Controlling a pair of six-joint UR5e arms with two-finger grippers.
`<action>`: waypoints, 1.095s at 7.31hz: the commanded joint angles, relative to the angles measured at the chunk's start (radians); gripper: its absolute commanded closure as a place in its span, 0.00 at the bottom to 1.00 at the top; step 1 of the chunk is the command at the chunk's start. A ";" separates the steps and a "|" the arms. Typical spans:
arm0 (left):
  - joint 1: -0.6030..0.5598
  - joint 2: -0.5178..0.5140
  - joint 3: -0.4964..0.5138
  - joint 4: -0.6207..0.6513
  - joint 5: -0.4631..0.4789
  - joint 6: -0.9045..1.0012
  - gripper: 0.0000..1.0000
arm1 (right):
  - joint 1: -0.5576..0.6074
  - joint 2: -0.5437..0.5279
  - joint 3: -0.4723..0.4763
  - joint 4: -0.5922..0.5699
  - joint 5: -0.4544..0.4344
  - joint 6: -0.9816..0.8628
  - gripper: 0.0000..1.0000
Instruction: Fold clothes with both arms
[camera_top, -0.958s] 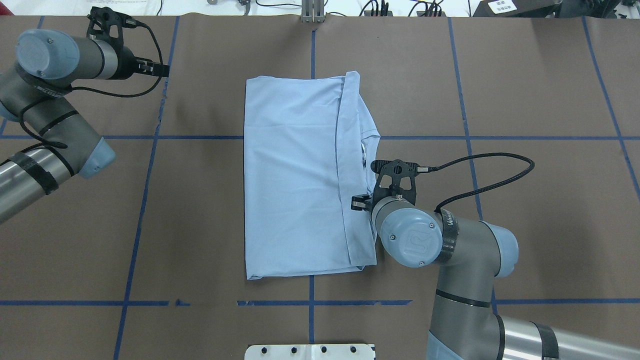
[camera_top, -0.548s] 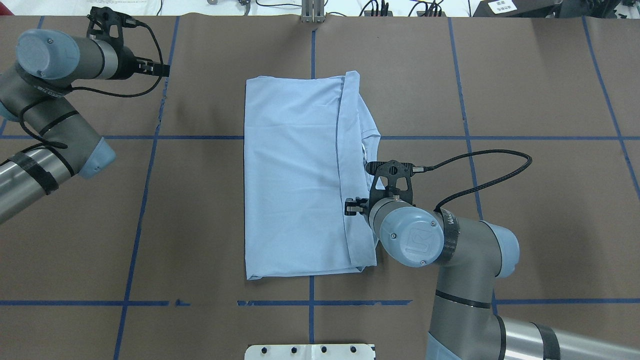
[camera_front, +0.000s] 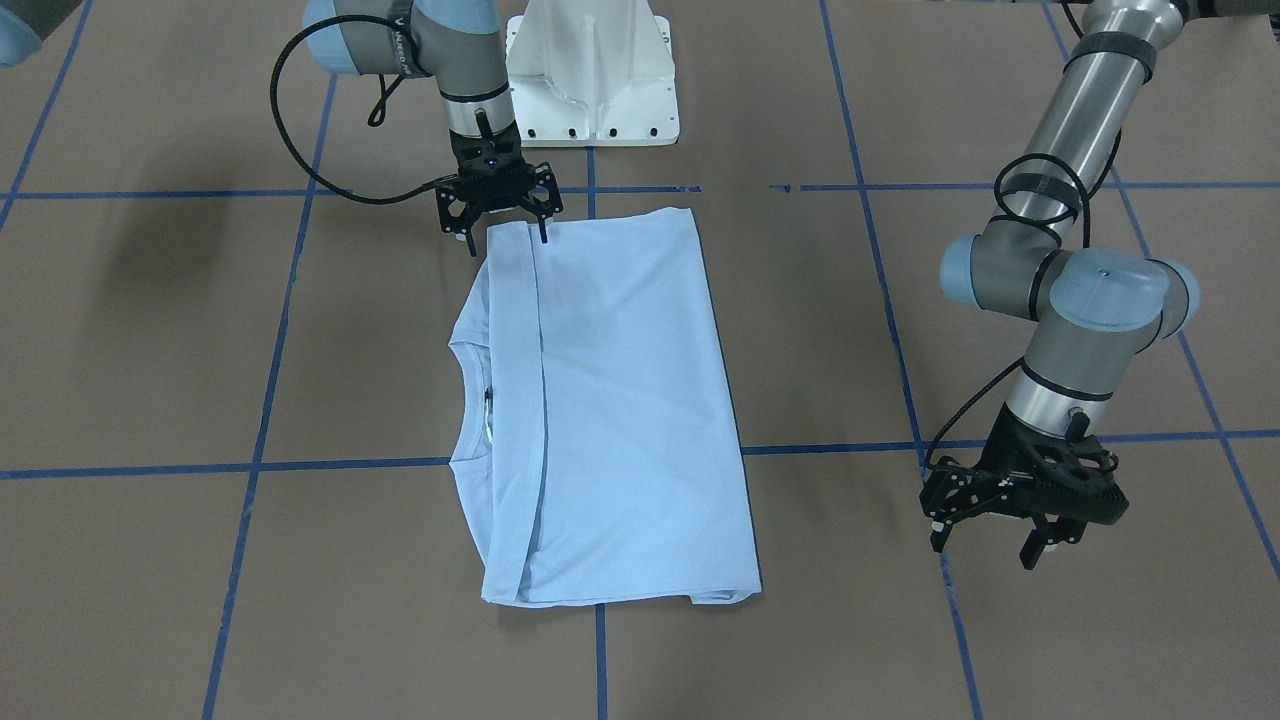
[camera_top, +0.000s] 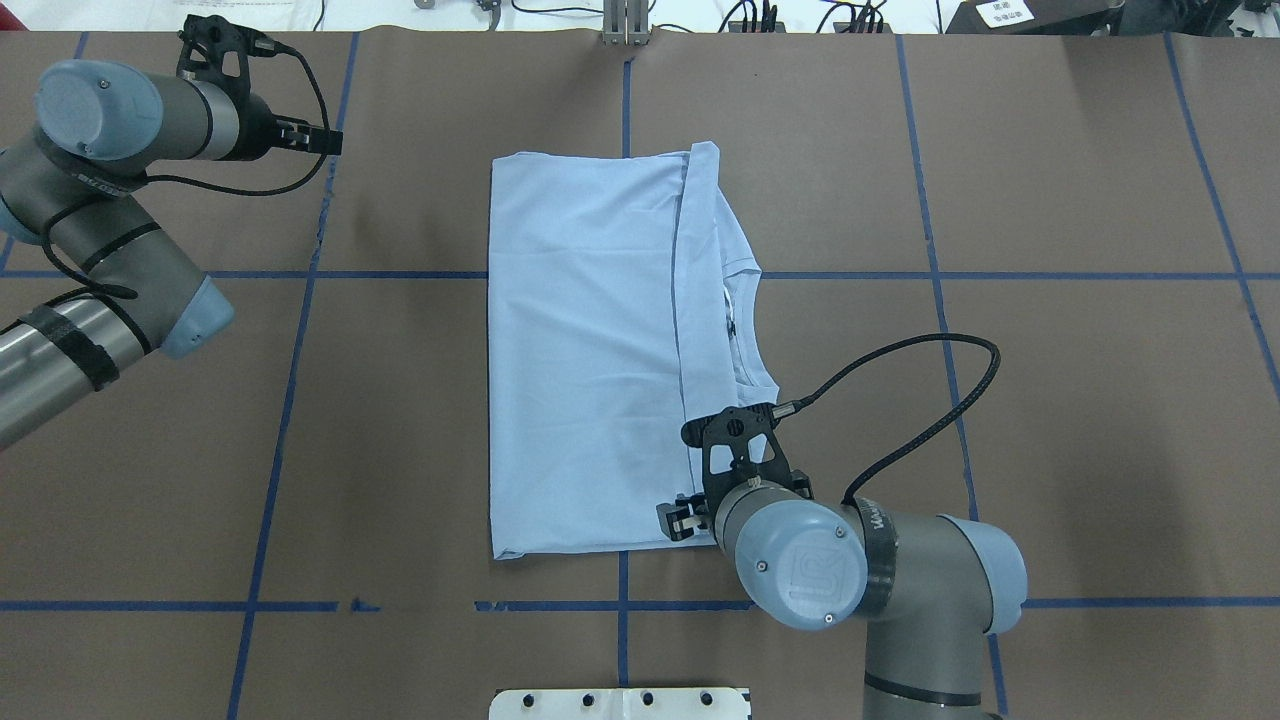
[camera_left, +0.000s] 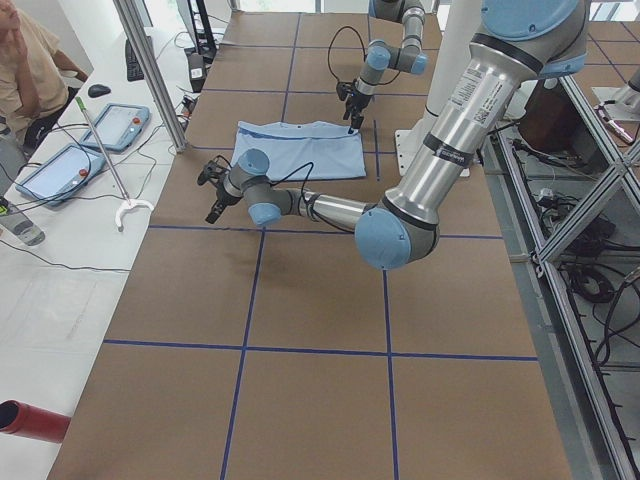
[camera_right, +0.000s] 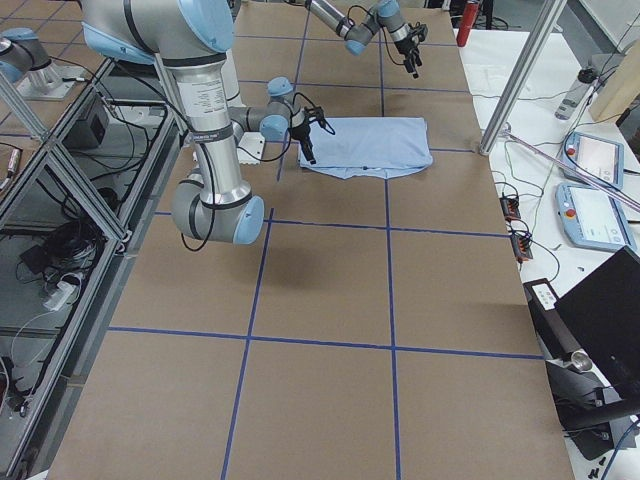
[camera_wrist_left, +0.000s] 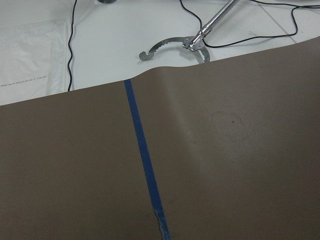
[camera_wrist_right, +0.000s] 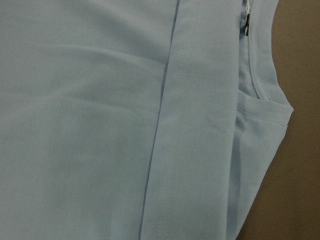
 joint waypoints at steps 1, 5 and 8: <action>0.001 0.001 0.002 0.000 0.000 -0.007 0.00 | -0.049 0.005 0.011 -0.063 -0.062 -0.031 0.26; 0.011 0.001 0.003 0.000 0.000 -0.010 0.00 | -0.072 0.005 0.012 -0.076 -0.159 -0.127 0.48; 0.011 0.001 0.003 0.000 0.000 -0.009 0.00 | -0.089 0.004 0.012 -0.076 -0.178 -0.127 0.54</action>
